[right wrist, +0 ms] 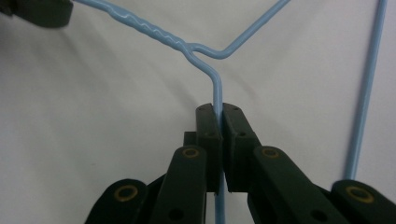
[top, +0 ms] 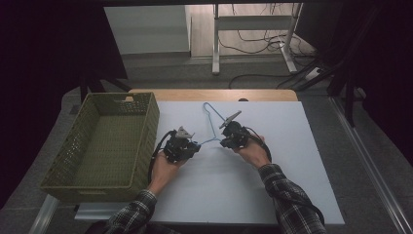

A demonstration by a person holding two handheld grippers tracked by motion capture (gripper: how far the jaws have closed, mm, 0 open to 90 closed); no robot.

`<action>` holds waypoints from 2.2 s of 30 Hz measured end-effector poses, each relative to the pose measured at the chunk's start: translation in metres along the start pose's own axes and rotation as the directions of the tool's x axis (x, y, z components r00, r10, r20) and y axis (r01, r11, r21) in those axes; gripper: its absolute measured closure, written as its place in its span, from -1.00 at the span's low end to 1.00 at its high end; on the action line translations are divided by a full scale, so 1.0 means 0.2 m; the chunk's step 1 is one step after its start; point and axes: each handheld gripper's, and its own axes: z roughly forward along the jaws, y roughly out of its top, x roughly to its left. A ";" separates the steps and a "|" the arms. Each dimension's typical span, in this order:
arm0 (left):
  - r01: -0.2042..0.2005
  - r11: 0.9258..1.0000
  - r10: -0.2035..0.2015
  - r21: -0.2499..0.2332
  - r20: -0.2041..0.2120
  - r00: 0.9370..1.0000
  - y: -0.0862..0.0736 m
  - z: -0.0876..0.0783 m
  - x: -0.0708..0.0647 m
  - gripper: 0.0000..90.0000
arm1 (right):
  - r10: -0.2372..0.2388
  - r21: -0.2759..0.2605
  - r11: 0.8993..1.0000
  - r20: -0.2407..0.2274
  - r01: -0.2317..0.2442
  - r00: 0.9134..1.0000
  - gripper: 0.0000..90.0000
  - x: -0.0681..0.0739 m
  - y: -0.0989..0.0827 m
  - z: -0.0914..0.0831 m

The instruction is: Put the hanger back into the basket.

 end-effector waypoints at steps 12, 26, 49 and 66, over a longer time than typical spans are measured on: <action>0.003 0.971 0.020 -0.241 0.093 0.995 0.08 -0.13 -0.06 -0.02 | 0.023 -0.137 0.990 -0.047 -0.030 0.999 0.92 0.06 0.05 -0.22; -0.124 0.946 0.128 -0.298 -0.004 0.992 0.11 -0.20 -0.14 0.88 | 0.021 -0.145 0.988 -0.153 -0.044 0.988 0.92 0.17 0.05 -0.25; -0.130 0.981 0.135 -0.146 0.031 0.990 0.23 -0.37 -0.17 -0.14 | -0.021 -0.193 0.981 -0.049 0.011 0.999 0.92 0.29 0.00 -0.45; -0.371 0.929 0.360 0.017 0.201 0.911 0.21 -0.37 -0.15 0.03 | -0.075 -0.196 0.980 -0.262 0.023 0.962 0.92 0.31 -0.11 -0.59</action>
